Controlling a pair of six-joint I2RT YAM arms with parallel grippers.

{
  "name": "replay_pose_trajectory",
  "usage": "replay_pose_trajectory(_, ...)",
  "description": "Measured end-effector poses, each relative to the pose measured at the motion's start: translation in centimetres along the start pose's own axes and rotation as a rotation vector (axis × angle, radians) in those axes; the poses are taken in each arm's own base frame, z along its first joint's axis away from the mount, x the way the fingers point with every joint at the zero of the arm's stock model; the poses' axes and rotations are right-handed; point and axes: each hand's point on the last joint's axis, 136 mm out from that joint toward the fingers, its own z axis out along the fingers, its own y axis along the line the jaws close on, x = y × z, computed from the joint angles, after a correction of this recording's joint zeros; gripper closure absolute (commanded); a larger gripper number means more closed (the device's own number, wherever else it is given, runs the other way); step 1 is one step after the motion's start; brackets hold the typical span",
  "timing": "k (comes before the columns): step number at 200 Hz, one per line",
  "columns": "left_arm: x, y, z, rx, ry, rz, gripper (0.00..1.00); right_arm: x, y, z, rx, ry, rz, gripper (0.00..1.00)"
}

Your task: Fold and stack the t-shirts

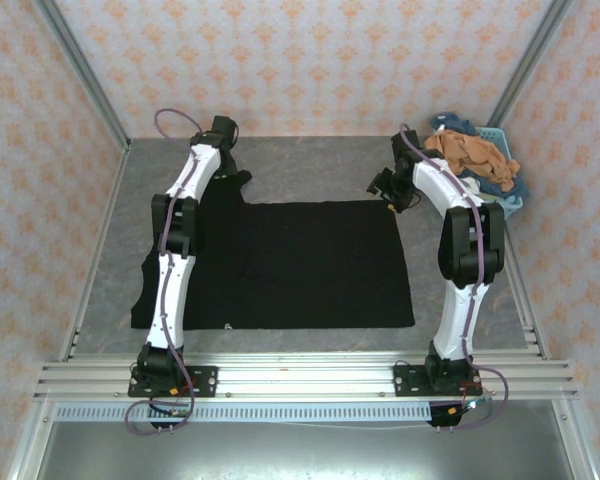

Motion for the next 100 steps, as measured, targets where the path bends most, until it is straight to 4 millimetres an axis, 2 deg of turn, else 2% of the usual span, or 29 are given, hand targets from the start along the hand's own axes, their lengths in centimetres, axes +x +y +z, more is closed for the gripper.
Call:
replay_pose_trajectory(21,-0.7,0.1,-0.2,0.014,-0.002,-0.035,0.49,0.0,0.0,0.0,-0.003,0.003,0.008,0.40)
replay_pose_trajectory(44,-0.1,1.3,0.7,-0.001,0.039,-0.076,0.56,0.1,0.0,0.0,-0.003,0.003,0.011,0.41)
replay_pose_trajectory(75,0.2,3.0,1.6,-0.011,0.077,-0.127,0.57,0.2,-0.1,0.1,-0.001,0.006,0.016,0.41)
replay_pose_trajectory(100,0.1,3.8,1.8,-0.009,0.088,-0.157,0.76,0.2,-0.1,0.2,0.001,0.009,0.017,0.41)
